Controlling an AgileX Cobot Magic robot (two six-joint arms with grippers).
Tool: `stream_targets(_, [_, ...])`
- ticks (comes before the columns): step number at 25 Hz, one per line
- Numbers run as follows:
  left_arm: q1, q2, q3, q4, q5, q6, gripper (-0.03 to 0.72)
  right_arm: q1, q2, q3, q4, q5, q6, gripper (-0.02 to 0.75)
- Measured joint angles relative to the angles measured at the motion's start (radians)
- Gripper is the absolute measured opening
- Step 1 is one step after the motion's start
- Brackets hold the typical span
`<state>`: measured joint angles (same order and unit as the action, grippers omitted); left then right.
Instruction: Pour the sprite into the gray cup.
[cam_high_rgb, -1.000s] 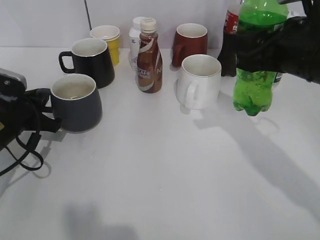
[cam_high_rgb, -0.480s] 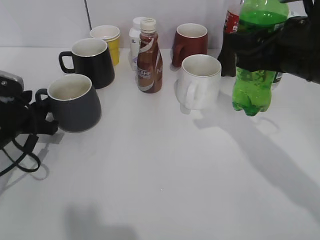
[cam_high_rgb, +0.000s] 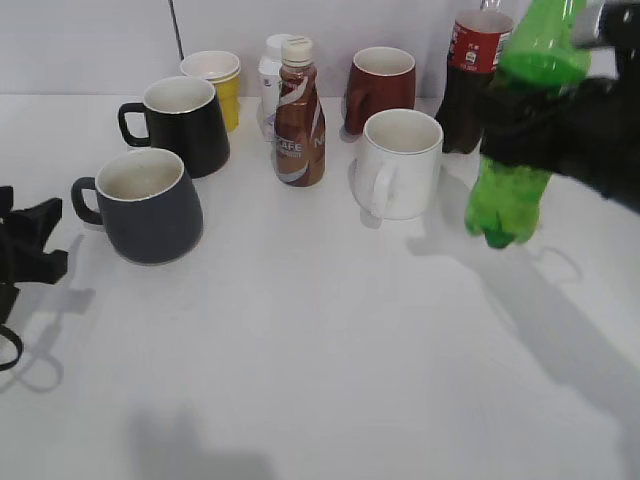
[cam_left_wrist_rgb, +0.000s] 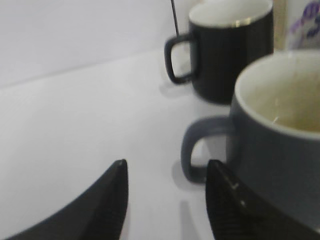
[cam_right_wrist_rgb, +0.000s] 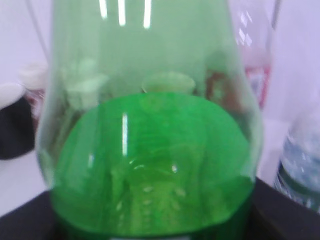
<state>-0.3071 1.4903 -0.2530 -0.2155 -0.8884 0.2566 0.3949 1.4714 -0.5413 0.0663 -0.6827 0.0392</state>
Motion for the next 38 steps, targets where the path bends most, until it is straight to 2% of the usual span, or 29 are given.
stream_targets(3, [0.0, -0.071, 0.003, 0.0, 0.022, 0.0, 0.391, -0.002, 0.057, 0.051, -0.008, -0.074, -0.001, 0.426])
stream_targets(7, [0.0, -0.153, 0.003, 0.0, 0.057, 0.0, 0.391, -0.002, 0.113, 0.124, -0.01, -0.272, -0.012, 0.429])
stream_targets(11, [0.0, -0.214, 0.004, 0.021, 0.069, 0.0, 0.391, -0.002, 0.134, 0.176, -0.009, -0.458, -0.063, 0.619])
stream_targets(12, [0.0, -0.226, 0.004, 0.027, 0.081, 0.0, 0.391, -0.002, 0.134, 0.181, -0.013, -0.484, -0.077, 0.636])
stream_targets(21, [0.0, -0.392, 0.005, 0.048, 0.197, 0.0, 0.391, -0.002, 0.104, 0.185, -0.015, -0.52, -0.095, 0.65])
stream_targets(23, [0.0, -0.453, -0.01, 0.048, 0.271, 0.0, 0.391, -0.002, 0.057, 0.184, -0.028, -0.517, -0.095, 0.65])
stream_targets(27, [0.0, -0.596, -0.113, 0.051, 0.621, 0.0, 0.385, -0.002, -0.104, 0.133, -0.055, -0.352, -0.096, 0.65])
stream_targets(29, [0.0, -0.698, -0.204, 0.056, 0.825, 0.0, 0.365, -0.002, -0.228, 0.084, -0.066, -0.182, -0.097, 0.652])
stream_targets(33, [0.0, -0.839, -0.349, 0.112, 1.075, 0.0, 0.346, -0.002, -0.487, -0.037, -0.14, 0.181, -0.097, 0.652])
stream_targets(38, [0.017, -0.995, -0.418, 0.143, 1.332, -0.001, 0.341, 0.0, -0.783, -0.126, -0.155, 0.631, -0.097, 0.647])
